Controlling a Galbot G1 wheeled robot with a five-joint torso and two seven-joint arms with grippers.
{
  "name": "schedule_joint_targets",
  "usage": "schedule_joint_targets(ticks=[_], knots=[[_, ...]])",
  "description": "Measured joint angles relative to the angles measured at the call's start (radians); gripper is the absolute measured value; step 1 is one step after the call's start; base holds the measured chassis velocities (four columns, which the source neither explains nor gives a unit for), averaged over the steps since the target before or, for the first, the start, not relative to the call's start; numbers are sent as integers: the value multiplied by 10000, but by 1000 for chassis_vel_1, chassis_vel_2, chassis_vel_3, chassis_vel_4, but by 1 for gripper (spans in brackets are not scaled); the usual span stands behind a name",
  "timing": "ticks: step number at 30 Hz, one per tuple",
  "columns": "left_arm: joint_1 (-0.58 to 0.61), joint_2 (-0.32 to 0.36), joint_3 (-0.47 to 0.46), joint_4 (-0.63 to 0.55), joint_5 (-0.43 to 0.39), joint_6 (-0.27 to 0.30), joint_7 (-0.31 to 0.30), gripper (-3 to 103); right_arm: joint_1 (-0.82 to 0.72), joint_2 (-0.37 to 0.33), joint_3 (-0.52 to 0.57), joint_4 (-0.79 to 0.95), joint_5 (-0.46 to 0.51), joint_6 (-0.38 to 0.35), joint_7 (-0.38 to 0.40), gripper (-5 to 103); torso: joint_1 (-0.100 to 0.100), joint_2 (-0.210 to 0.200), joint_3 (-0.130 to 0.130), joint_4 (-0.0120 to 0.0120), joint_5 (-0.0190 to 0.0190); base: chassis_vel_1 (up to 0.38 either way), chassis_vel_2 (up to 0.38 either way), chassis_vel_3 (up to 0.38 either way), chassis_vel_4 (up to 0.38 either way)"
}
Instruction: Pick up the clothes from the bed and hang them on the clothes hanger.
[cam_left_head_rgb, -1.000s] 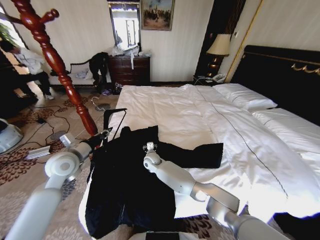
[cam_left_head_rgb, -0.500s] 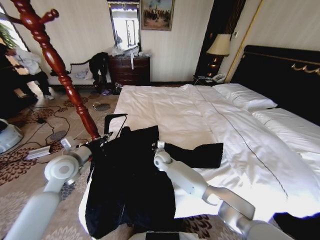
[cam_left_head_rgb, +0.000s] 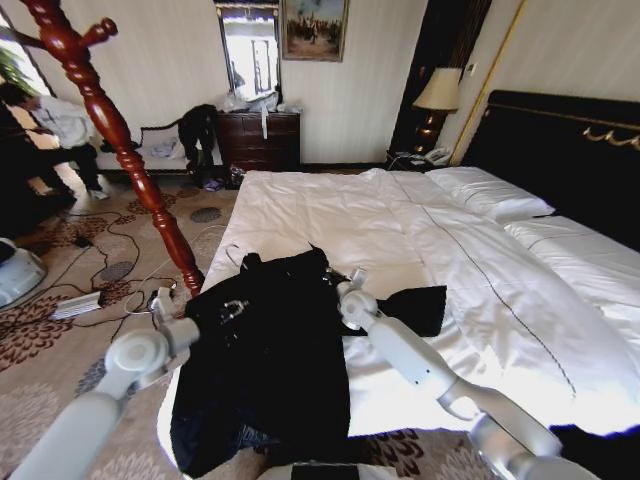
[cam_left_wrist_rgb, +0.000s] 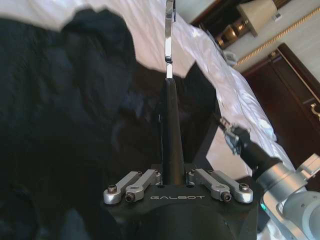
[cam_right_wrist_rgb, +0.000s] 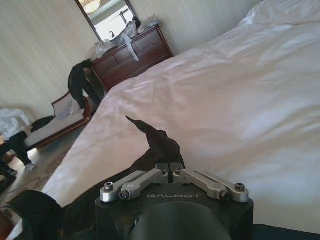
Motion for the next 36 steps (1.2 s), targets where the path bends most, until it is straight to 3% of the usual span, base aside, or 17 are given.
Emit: schedule_joint_targets(ticks=[7, 16, 26, 36], knots=[[-252, -538, 630, 455, -193, 79, 91, 18, -168, -146, -46, 506, 69, 500, -531, 0, 0, 0, 0, 0, -1, 0, 0, 0, 0], [-534, -1397, 1138, 1160, -306, 286, 703, 18, -177, 89, -246, 696, 76, 1161, -1132, 0, 0, 0, 0, 2, -1, 0, 0, 0, 0], [-2193, -2439, 2397, 3186, 847, 393, 1680, 18, -456, 134, -474, 1433, 354, 1322, -1206, 0, 1, 0, 0, 0, -1, 0, 0, 0, 0], [-3360, -2388, 3509, 4380, 1928, 386, 2428, 18, -562, 465, -702, 1443, 253, 1332, -1175, 0, 0, 0, 0, 0, -2, 0, 0, 0, 0]])
